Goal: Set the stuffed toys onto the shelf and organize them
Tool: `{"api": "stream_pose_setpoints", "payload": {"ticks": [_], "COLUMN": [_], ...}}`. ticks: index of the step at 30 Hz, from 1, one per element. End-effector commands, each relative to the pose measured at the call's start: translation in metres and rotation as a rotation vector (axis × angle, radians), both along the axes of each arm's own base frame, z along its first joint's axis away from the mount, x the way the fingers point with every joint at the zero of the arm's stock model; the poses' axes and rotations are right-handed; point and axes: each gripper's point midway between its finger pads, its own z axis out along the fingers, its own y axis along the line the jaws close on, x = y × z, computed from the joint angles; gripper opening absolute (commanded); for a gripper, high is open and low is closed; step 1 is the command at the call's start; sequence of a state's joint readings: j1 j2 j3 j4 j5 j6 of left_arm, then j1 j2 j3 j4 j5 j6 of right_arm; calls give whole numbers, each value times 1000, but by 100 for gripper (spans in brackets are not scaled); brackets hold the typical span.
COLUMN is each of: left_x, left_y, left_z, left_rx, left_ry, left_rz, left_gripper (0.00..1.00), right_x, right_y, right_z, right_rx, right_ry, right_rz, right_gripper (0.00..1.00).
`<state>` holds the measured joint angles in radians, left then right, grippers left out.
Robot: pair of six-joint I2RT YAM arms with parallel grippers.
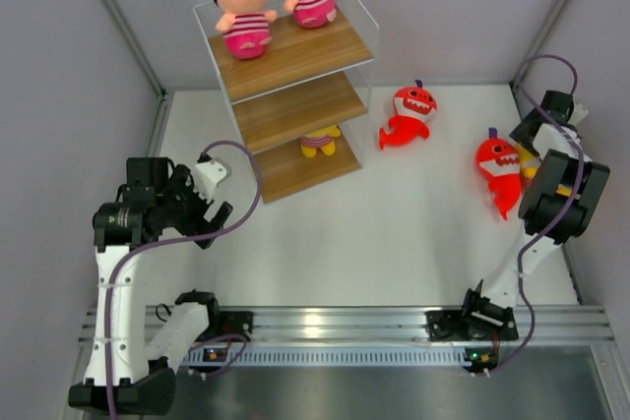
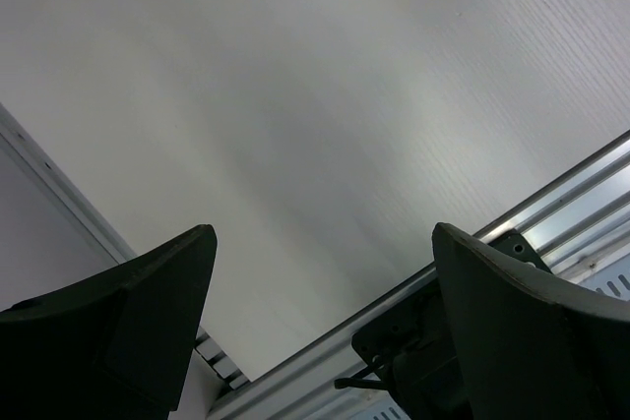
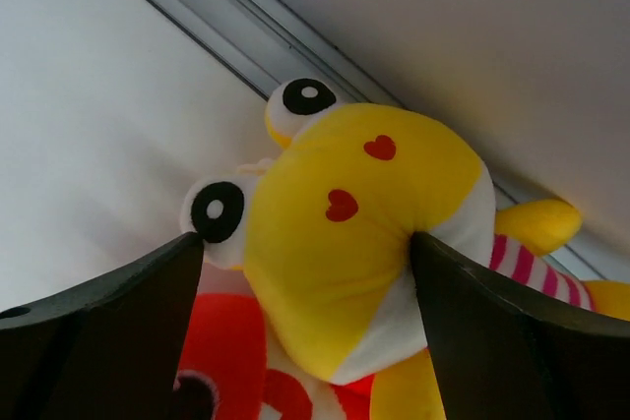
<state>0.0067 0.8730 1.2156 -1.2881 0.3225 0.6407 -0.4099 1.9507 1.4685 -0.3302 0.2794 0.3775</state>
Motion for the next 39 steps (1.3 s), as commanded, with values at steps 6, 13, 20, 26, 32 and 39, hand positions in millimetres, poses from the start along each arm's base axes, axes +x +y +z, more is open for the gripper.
{"api": "stream_pose_setpoints", "payload": {"ticks": [6, 13, 20, 26, 32, 39], "left_x": [4, 7, 7, 4, -2, -5], "left_y": [0, -6, -22, -20, -28, -37], "left_z": [16, 16, 24, 16, 15, 23], "left_rx": [-9, -37, -107, -97, -133, -177], "left_ry": [-39, -22, -37, -20, -22, -48], "left_rz": [23, -2, -62, -59, -91, -127], "left_gripper": [98, 97, 97, 97, 97, 98], "right_x": [10, -4, -31, -50, -98, -203], "right_y": [-9, -6, 41, 142, 307, 504], "right_z": [2, 94, 234, 317, 342, 354], "right_rx": [-10, -106, -308, -309, -168, 18], "right_ry": [-69, -282, -585, -812, -962, -1142], "right_rz": [-19, -43, 19, 264, 761, 1409], "right_gripper": [23, 0, 0, 0, 0, 0]}}
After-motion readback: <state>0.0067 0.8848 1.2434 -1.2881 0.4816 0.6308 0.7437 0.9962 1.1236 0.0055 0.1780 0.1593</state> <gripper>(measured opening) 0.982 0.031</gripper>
